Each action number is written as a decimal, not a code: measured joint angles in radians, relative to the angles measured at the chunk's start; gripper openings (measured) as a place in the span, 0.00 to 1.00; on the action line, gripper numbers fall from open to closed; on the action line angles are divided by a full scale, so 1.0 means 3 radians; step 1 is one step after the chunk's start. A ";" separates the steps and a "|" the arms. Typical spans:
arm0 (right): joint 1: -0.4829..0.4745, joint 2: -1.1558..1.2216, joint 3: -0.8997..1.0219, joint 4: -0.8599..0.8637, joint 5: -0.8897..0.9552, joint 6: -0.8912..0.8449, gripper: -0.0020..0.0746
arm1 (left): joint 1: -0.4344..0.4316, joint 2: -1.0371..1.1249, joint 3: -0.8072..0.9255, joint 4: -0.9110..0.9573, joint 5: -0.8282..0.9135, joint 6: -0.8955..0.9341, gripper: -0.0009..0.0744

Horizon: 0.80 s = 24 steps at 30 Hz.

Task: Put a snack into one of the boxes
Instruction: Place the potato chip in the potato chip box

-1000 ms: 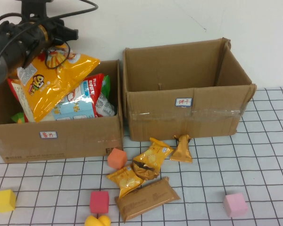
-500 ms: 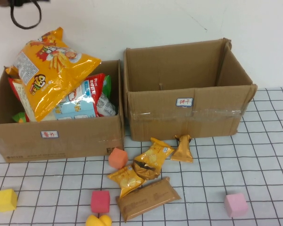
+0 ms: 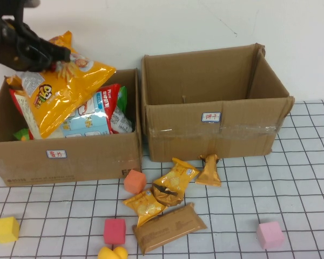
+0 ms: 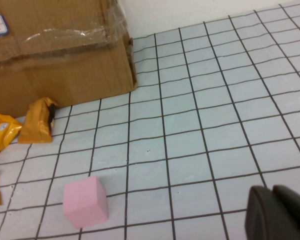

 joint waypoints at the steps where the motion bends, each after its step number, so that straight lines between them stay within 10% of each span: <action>1: 0.0000 -0.0003 0.0000 0.0000 0.0000 0.0000 0.02 | 0.0000 0.0038 0.0006 0.0000 -0.0042 0.0000 0.01; 24: 0.0000 -0.0003 0.0000 0.0002 0.0000 0.0000 0.02 | 0.0000 -0.0065 0.0072 -0.0839 -0.0697 0.0720 0.01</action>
